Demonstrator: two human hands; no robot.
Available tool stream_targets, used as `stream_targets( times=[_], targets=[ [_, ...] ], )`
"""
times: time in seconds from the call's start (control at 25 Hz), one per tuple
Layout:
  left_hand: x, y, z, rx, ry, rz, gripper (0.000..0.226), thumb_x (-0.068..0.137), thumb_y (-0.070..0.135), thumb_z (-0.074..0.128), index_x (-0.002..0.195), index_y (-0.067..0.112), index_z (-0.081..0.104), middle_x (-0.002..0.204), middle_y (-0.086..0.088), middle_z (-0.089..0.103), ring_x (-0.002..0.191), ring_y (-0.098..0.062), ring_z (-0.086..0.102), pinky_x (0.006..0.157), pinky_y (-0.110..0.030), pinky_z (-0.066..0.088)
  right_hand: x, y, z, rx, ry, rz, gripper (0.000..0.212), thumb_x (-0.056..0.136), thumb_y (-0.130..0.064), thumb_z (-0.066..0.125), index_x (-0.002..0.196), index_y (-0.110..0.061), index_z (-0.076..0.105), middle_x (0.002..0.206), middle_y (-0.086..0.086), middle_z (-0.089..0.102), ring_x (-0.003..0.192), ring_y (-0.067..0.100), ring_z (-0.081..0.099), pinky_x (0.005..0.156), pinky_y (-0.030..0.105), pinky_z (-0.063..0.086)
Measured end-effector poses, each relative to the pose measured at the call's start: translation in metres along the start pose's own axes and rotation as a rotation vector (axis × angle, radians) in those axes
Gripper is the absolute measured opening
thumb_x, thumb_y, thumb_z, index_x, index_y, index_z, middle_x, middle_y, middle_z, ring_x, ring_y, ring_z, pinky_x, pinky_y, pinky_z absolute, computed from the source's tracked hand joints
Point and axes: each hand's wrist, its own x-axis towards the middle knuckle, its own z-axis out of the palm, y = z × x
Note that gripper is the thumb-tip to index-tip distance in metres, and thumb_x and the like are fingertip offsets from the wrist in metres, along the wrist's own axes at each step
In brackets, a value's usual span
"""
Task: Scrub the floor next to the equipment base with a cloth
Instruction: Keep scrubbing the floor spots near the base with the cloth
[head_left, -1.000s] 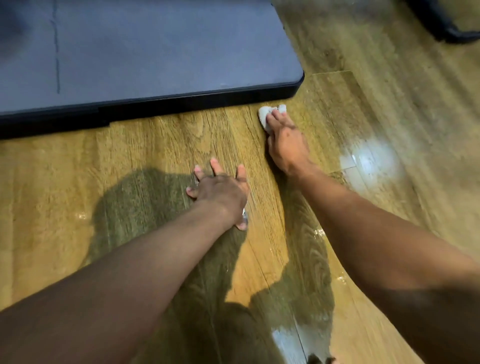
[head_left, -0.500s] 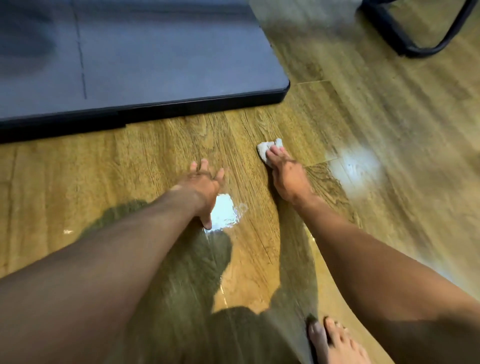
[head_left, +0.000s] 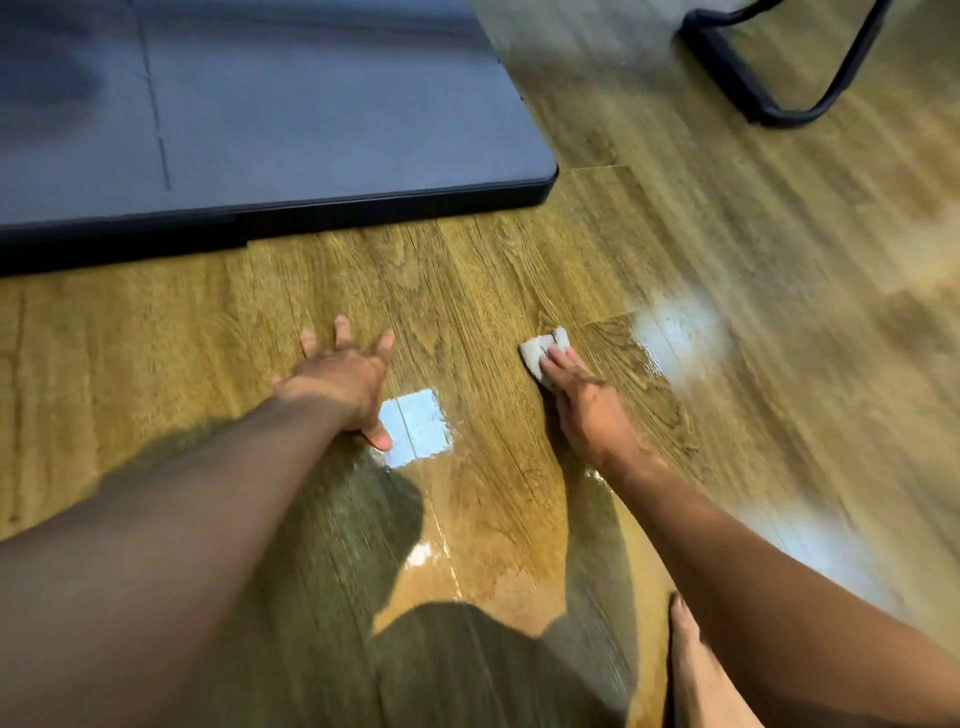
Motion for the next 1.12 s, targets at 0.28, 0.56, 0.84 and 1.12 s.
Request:
stream_targets(
  times=[0.28, 0.56, 0.84, 1.12],
  targets=[
    [0.005, -0.007, 0.005, 0.050, 0.014, 0.020, 0.136, 0.056, 0.061, 0.080, 0.146, 0.038, -0.021, 0.153, -0.010, -0.029, 0.141, -0.046, -0.011, 0.107, -0.062, 0.028, -0.099, -0.004, 0.018, -0.009, 0.042, -0.075, 0.049, 0.089, 0.002, 0.053, 0.137, -0.009, 0.049, 0.148, 0.002, 0.037, 0.141, 0.019, 0.027, 0.112, 0.032, 0.030],
    [0.007, -0.009, 0.010, 0.065, 0.039, 0.025, 0.135, 0.056, 0.064, 0.075, 0.144, 0.037, -0.023, 0.152, -0.010, -0.029, 0.140, -0.044, -0.013, 0.108, -0.061, 0.028, -0.089, -0.022, 0.022, -0.052, 0.034, -0.055, 0.054, 0.088, 0.008, 0.053, 0.139, -0.008, 0.044, 0.150, 0.004, 0.033, 0.142, 0.022, 0.024, 0.109, 0.034, 0.034],
    [0.010, -0.008, 0.011, -0.007, 0.030, -0.013, 0.137, 0.053, 0.058, 0.079, 0.143, 0.040, -0.022, 0.150, -0.008, -0.033, 0.139, -0.044, -0.017, 0.104, -0.066, 0.027, -0.032, -0.048, 0.015, -0.005, -0.040, -0.086, 0.045, 0.095, -0.002, 0.046, 0.139, -0.009, 0.045, 0.151, 0.002, 0.029, 0.143, 0.014, 0.019, 0.112, 0.031, 0.031],
    [0.007, -0.007, 0.010, 0.002, 0.005, -0.023, 0.135, 0.060, 0.058, 0.079, 0.143, 0.036, -0.025, 0.150, -0.009, -0.035, 0.139, -0.044, -0.019, 0.105, -0.065, 0.027, -0.068, -0.051, 0.030, -0.048, -0.014, -0.150, 0.049, 0.091, 0.001, 0.053, 0.138, -0.009, 0.046, 0.149, -0.001, 0.031, 0.141, 0.019, 0.024, 0.101, 0.030, 0.040]
  ],
)
